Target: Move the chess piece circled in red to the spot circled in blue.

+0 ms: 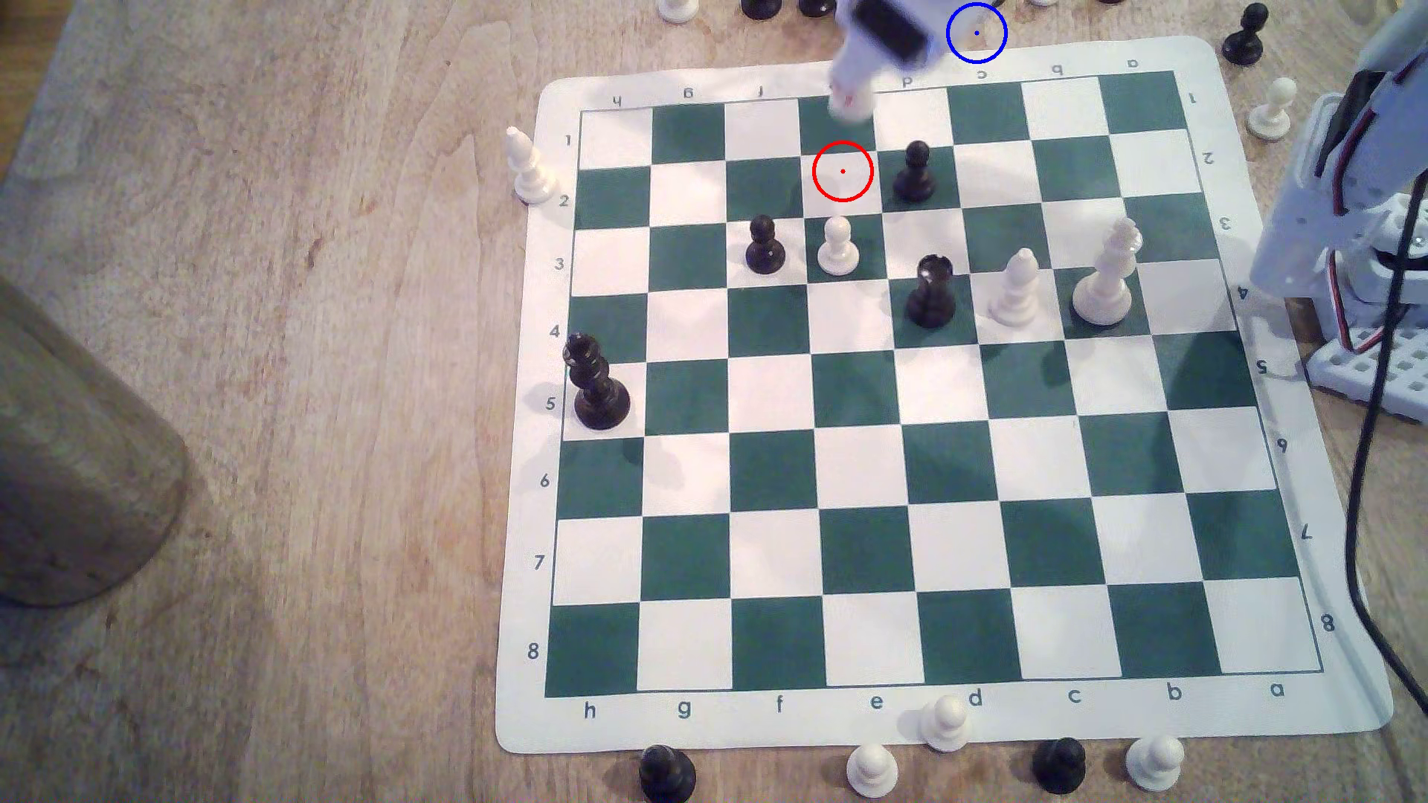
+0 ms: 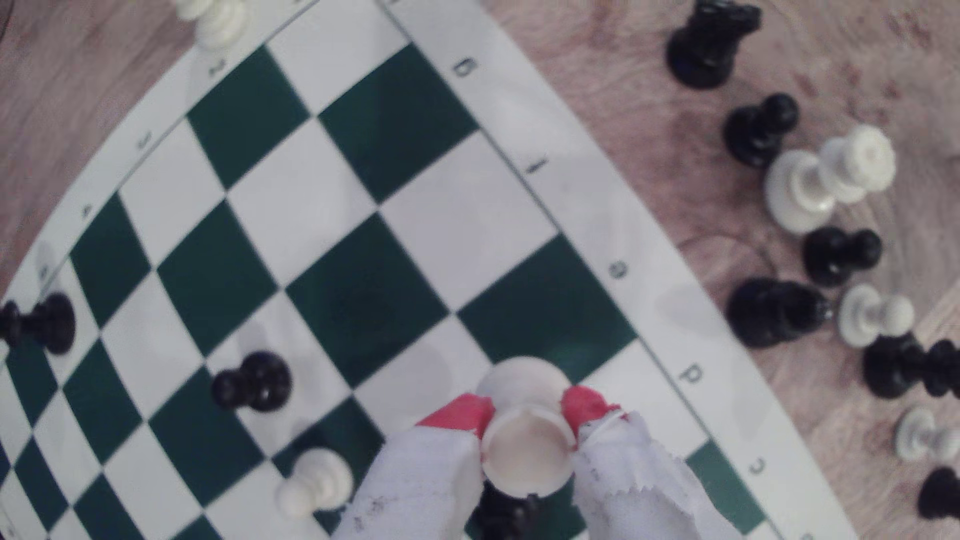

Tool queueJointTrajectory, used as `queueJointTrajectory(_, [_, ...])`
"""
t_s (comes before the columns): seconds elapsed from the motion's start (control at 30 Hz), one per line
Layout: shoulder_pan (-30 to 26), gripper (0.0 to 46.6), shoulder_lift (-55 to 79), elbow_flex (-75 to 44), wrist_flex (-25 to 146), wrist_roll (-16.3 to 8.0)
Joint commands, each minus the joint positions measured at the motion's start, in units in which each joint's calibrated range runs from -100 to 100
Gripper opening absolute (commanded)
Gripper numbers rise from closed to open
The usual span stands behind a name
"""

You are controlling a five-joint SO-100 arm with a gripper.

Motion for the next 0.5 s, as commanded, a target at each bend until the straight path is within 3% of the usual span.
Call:
queueJointTrajectory(0.0, [5.33,1.9,-5.94,-7.11,3.75,0.44])
queueJointTrajectory(0.2, [12.14,1.8,-7.13,-3.84,5.06,2.10])
queueJointTrajectory(0.47, [16.13,1.5,-6.88,1.05,1.54,3.52])
